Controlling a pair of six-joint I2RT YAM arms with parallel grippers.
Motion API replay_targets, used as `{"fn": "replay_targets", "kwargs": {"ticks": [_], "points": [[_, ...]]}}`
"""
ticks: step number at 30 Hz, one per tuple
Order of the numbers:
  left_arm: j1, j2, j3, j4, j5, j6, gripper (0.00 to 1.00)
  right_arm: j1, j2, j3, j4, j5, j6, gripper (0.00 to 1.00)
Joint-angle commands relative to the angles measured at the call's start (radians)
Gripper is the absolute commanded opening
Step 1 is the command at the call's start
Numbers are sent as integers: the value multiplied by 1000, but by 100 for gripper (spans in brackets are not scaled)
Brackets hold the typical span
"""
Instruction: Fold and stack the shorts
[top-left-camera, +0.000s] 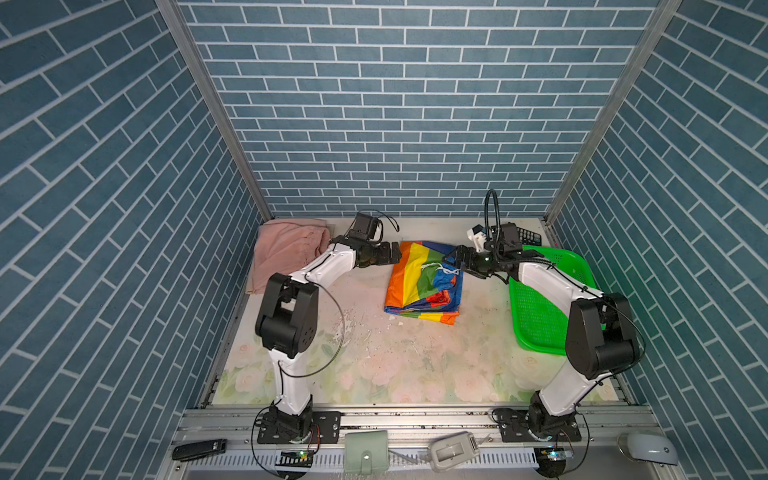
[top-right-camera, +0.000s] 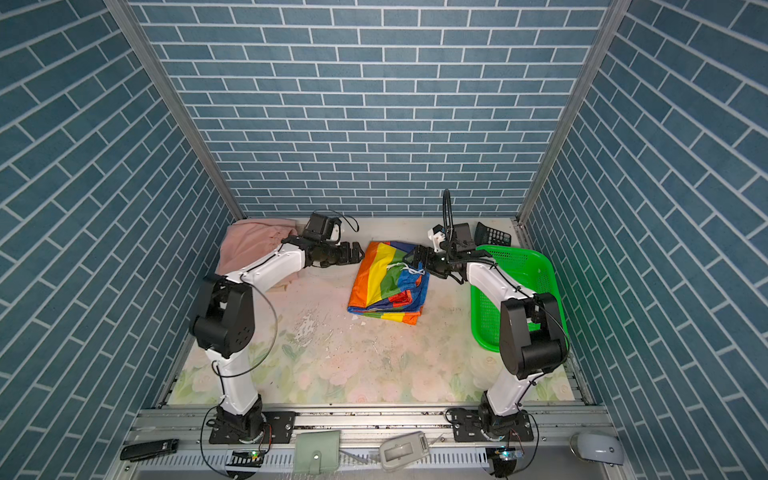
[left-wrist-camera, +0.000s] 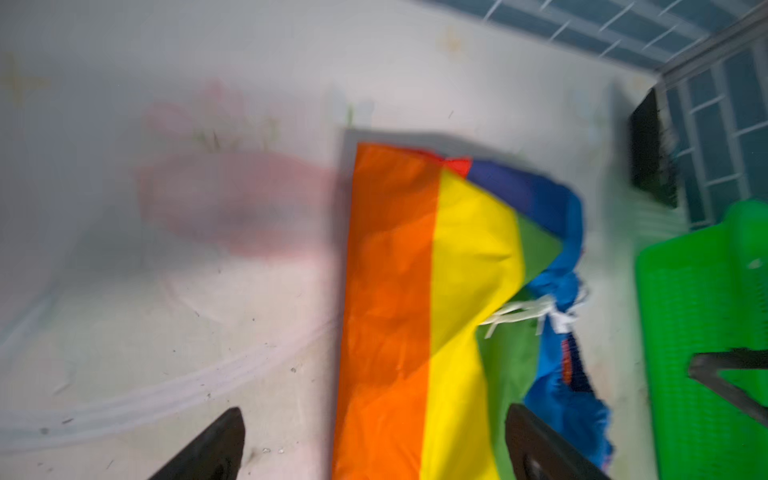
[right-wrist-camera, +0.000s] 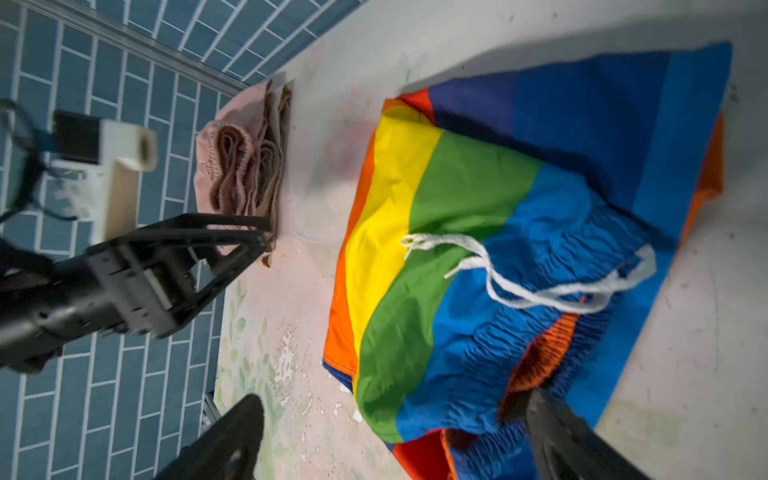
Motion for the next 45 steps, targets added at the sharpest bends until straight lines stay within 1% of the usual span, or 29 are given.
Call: {"fn": "replay_targets", "kwargs": {"ticks": [1, 5, 9, 13, 15, 19, 21, 22, 23, 24, 25, 26, 27, 30, 33, 35, 37, 38, 40, 45], "points": [[-13, 68, 36, -105, 108, 44, 96, -4, -44, -37, -19, 23, -37, 99], [-15, 122, 53, -80, 168, 26, 92, -6, -35, -52, -41, 34, -59, 99], [-24, 190, 85, -107, 218, 20, 88, -6, -42, -67, -31, 38, -55, 99], [-36, 228, 97, -125, 238, 30, 78, -9, -49, -69, -36, 44, -55, 99], [-36, 239, 96, -125, 253, 29, 67, -11, -53, -71, -38, 44, -57, 99], [-36, 242, 96, -127, 262, 37, 41, -12, -51, -72, -36, 42, -54, 99], [-36, 238, 106, -140, 262, 46, 31, -13, -50, -71, -36, 37, -50, 99], [-36, 235, 119, -154, 263, 56, 24, -13, -50, -71, -36, 34, -48, 99], [-35, 230, 135, -177, 257, 66, 14, -13, -51, -71, -36, 34, -45, 99], [-34, 221, 152, -205, 245, 82, 8, -12, -53, -70, -37, 37, -41, 99], [-34, 206, 174, -241, 219, 99, 3, -13, -56, -68, -38, 40, -37, 99], [-34, 187, 198, -281, 185, 120, 0, -10, -58, -68, -35, 36, -31, 99], [-32, 173, 224, -323, 145, 139, 0, -8, -62, -68, -32, 34, -25, 99], [-31, 144, 339, -487, -38, 200, 0, 13, -61, -64, -25, 33, -12, 99], [-29, 147, 471, -655, -261, 259, 0, 60, -42, -45, -18, 37, -8, 99], [-28, 168, 558, -753, -451, 299, 0, 100, -15, -18, -19, 35, -9, 99], [-21, 186, 620, -817, -608, 317, 0, 135, 8, 12, -13, 36, -5, 99], [-13, 192, 649, -845, -660, 318, 0, 151, 20, 32, -7, 34, -2, 99], [3, 181, 681, -864, -709, 322, 0, 184, 46, 74, -5, 29, 0, 99], [21, 122, 708, -834, -808, 359, 0, 263, 137, 193, -13, 19, -3, 99]]}}
